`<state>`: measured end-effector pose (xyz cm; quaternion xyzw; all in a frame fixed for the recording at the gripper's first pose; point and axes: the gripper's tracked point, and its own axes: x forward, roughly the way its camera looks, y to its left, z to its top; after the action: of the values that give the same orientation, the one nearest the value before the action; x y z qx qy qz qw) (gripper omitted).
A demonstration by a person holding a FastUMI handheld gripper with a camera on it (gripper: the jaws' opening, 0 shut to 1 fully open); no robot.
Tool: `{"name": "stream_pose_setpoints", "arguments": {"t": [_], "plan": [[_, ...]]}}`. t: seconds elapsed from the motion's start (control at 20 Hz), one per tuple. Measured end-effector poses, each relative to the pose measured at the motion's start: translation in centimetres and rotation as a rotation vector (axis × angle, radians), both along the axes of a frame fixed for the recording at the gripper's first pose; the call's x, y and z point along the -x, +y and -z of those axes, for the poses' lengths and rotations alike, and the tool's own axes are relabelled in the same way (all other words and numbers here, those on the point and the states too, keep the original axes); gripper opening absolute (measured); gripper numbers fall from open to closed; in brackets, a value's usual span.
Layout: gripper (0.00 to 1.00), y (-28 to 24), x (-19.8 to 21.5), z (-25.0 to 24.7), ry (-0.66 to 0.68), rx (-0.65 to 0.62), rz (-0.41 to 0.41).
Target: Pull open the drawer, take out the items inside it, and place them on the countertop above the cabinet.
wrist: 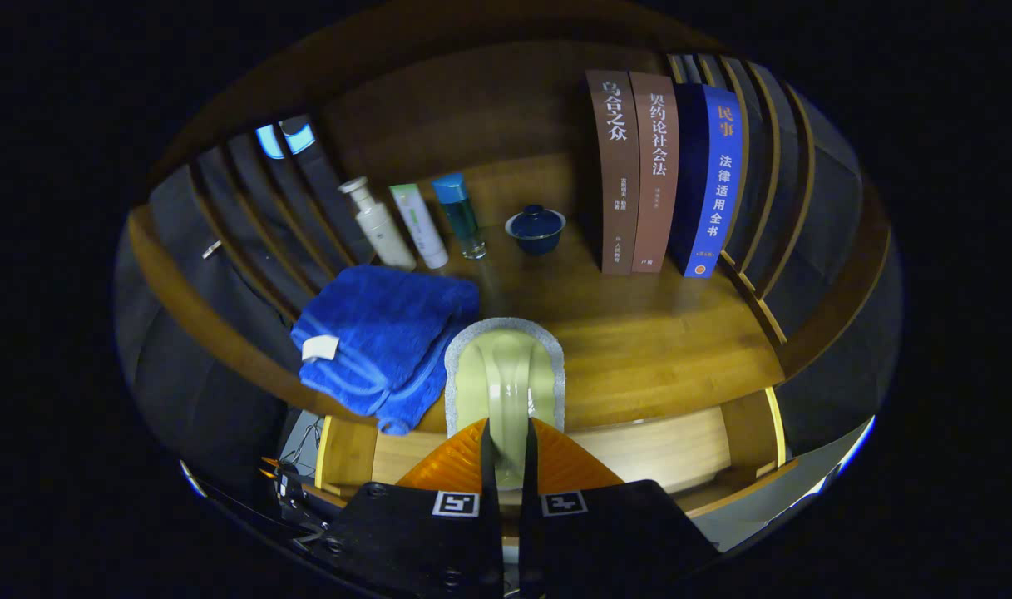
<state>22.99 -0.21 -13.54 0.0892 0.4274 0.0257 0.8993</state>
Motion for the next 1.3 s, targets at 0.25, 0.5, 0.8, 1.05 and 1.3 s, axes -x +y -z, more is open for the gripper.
{"name": "stream_pose_setpoints", "arguments": {"t": [0.25, 0.5, 0.8, 1.05, 1.3], "plan": [[0.12, -1.2, -5.1, 2.7, 0.086, 0.057, -0.008], [0.15, -1.2, -8.0, 3.2, 0.101, 0.115, -0.015], [0.7, -0.6, -7.6, 4.1, 0.088, 0.091, -0.018], [0.99, -0.5, -6.5, 4.1, 0.019, 0.092, 0.006], [0.99, -1.0, -4.4, 0.3, -0.185, 0.091, 0.016]]}}
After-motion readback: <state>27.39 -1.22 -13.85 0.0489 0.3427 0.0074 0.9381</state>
